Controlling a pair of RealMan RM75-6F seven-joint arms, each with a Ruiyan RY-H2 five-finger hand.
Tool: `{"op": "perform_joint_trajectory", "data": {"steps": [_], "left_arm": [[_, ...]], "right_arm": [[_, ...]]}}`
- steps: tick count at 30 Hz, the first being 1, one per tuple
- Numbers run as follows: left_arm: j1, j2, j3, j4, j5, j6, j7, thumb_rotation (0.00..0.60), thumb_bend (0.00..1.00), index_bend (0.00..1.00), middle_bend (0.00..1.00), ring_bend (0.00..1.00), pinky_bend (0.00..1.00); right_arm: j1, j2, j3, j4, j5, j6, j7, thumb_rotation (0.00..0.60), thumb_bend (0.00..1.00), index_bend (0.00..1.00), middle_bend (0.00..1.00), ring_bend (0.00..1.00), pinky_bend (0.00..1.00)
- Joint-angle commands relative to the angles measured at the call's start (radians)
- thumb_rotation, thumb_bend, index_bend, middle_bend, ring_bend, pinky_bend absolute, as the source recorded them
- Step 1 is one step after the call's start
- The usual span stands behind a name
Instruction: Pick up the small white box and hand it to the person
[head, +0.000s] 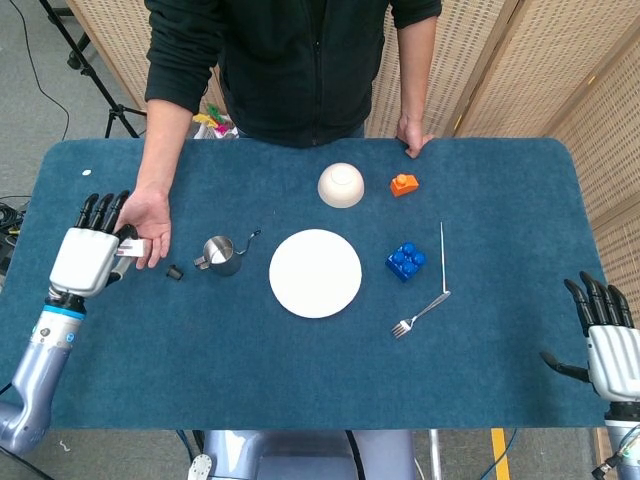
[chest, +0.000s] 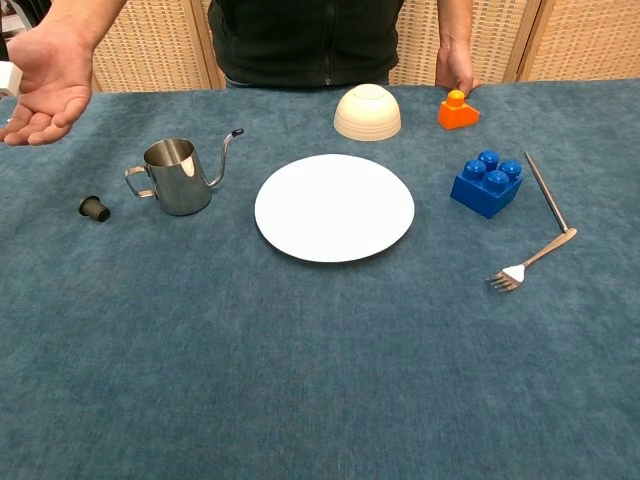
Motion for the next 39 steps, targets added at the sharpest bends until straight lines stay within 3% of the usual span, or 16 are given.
{"op": "perform_joint_trajectory", "data": {"steps": [1,3,5,7,11,14,21,26,29,33,35,39], "left_arm": [[-0.005,-0.036,-0.038,0.057,-0.024,-0.041,-0.062,0.600,0.44,0.69,0.00,0.00,0.00],[-0.008,-0.050,-0.050,0.073,-0.026,-0.044,-0.071,0.600,0.43,0.69,0.00,0.00,0.00],[-0.011,-0.064,-0.061,0.087,-0.037,-0.053,-0.061,0.600,0.41,0.61,0.00,0.00,0.00],[-0.014,-0.076,-0.075,0.086,-0.067,-0.070,-0.039,0.600,0.31,0.41,0.00,0.00,0.00],[-0.011,-0.066,-0.107,0.031,-0.136,-0.090,-0.002,0.600,0.12,0.10,0.00,0.00,0.00],[-0.005,-0.055,-0.116,0.011,-0.138,-0.082,0.004,0.600,0.05,0.01,0.00,0.00,0.00],[0.027,0.000,-0.136,-0.060,-0.120,-0.054,-0.048,0.600,0.00,0.00,0.00,0.00,0.00],[0.085,0.059,-0.118,-0.126,-0.042,0.009,-0.137,0.600,0.00,0.00,0.00,0.00,0.00],[0.142,0.101,-0.090,-0.164,0.009,0.057,-0.211,0.600,0.00,0.00,0.00,0.00,0.00],[0.269,0.154,-0.009,-0.178,0.082,0.149,-0.338,0.600,0.00,0.00,0.00,0.00,0.00],[0.353,0.183,0.053,-0.203,0.082,0.191,-0.342,0.600,0.01,0.00,0.00,0.00,0.00],[0.418,0.182,0.076,-0.216,0.095,0.246,-0.337,0.600,0.02,0.00,0.00,0.00,0.00]], "right_arm": [[0.001,-0.002,0.000,0.000,0.001,-0.001,-0.004,0.600,0.00,0.00,0.00,0.00,0.00],[0.002,-0.003,0.000,0.000,0.002,-0.003,-0.006,0.600,0.00,0.00,0.00,0.00,0.00],[0.003,-0.005,-0.001,0.000,0.002,-0.005,-0.008,0.600,0.00,0.00,0.00,0.00,0.00],[0.003,-0.006,-0.002,0.001,0.002,-0.007,-0.012,0.600,0.00,0.00,0.00,0.00,0.00],[0.002,-0.006,0.000,0.000,0.005,-0.004,-0.012,0.600,0.00,0.00,0.00,0.00,0.00],[0.002,-0.004,0.000,0.001,0.006,-0.004,-0.008,0.600,0.00,0.00,0.00,0.00,0.00],[0.001,0.000,-0.001,-0.003,0.002,-0.002,0.000,0.600,0.00,0.00,0.00,0.00,0.00],[-0.002,0.003,0.000,-0.006,0.001,0.005,0.005,0.600,0.00,0.00,0.00,0.00,0.00],[-0.002,0.005,0.001,-0.006,0.000,0.007,0.009,0.600,0.00,0.00,0.00,0.00,0.00],[-0.004,0.006,0.000,-0.006,-0.011,0.018,0.011,0.600,0.00,0.00,0.00,0.00,0.00],[-0.008,0.004,0.005,0.001,-0.019,0.039,0.009,0.600,0.00,0.00,0.00,0.00,0.00],[-0.016,0.004,0.011,0.003,-0.020,0.059,0.017,0.600,0.00,0.00,0.00,0.00,0.00]]}}
